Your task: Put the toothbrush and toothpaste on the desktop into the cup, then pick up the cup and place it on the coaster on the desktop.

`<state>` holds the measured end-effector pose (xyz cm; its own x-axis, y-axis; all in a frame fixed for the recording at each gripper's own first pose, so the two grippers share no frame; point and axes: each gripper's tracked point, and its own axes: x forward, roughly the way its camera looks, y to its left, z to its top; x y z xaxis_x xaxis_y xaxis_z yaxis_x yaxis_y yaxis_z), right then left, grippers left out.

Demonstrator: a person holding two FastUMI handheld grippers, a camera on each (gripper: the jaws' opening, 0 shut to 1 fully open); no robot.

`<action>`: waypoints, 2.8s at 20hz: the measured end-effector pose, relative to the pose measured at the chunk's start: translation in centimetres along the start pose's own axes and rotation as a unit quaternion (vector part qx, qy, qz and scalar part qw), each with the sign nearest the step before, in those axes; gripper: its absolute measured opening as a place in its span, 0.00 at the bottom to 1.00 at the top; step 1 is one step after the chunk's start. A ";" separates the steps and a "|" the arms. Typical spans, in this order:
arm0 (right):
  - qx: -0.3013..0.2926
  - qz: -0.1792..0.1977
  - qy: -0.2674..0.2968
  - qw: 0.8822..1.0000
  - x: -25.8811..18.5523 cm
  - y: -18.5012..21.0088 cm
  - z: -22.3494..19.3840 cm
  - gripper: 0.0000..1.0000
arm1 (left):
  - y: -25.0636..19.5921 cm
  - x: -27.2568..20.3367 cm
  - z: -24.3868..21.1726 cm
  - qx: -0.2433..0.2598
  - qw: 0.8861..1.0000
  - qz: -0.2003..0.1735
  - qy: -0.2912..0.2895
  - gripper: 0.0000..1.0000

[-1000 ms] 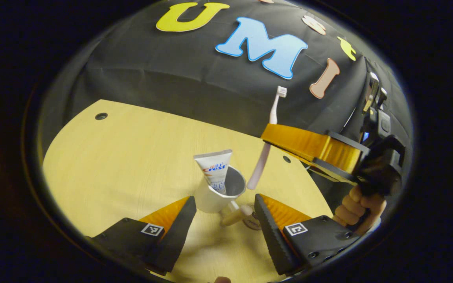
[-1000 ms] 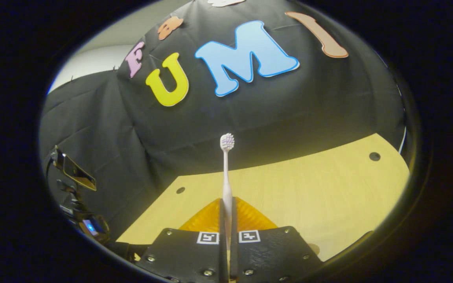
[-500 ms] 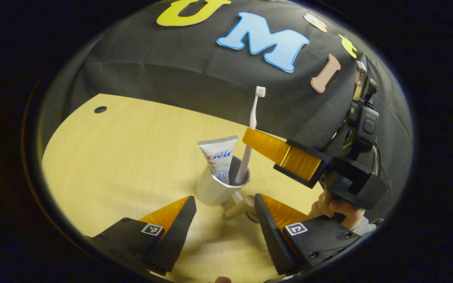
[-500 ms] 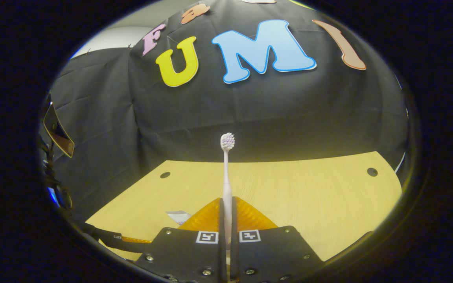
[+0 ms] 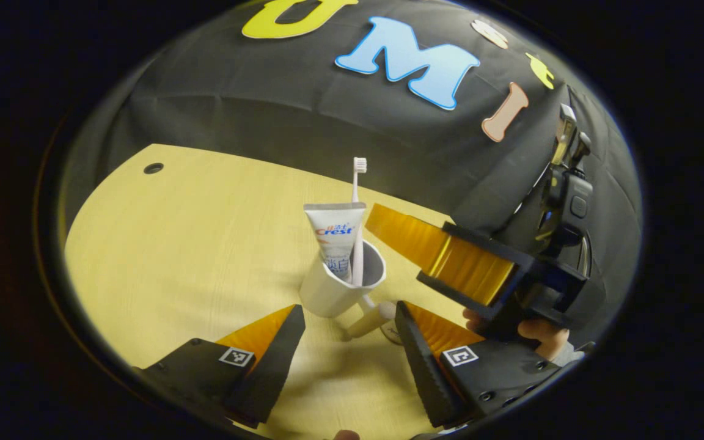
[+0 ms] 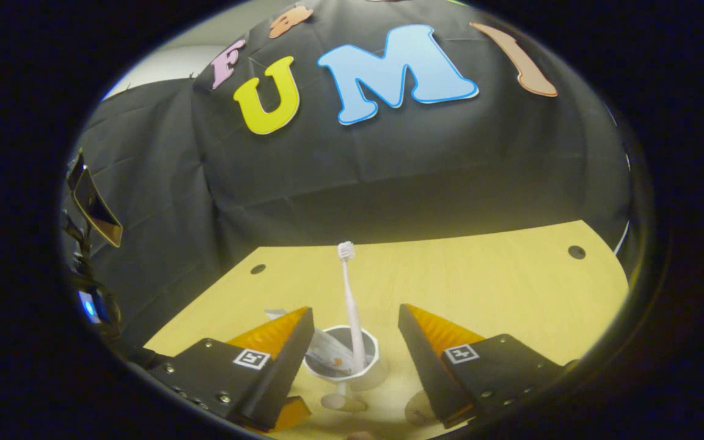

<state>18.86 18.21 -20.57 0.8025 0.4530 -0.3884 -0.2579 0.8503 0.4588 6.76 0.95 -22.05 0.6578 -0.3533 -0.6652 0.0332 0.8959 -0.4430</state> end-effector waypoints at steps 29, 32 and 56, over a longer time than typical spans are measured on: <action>-0.060 -0.092 -0.037 0.993 -13.2 -8.4 4.1 0.91 | -1.4 6.9 -3.2 -0.075 0.984 0.108 0.120 0.93; -0.045 -0.091 -0.025 0.994 -13.9 -9.1 3.2 0.90 | -0.7 7.5 -3.7 -0.079 0.979 0.132 0.132 0.80; 0.033 -0.099 -0.006 0.995 -16.2 -13.2 1.2 0.90 | 1.9 7.5 -4.1 0.016 0.968 0.213 0.130 0.33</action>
<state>9.87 -0.65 -19.36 0.8404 0.2756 -0.4666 -0.0593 0.9026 0.4264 8.68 -1.07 -30.32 0.4046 -0.0013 -0.9145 -0.1736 0.9817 -0.0782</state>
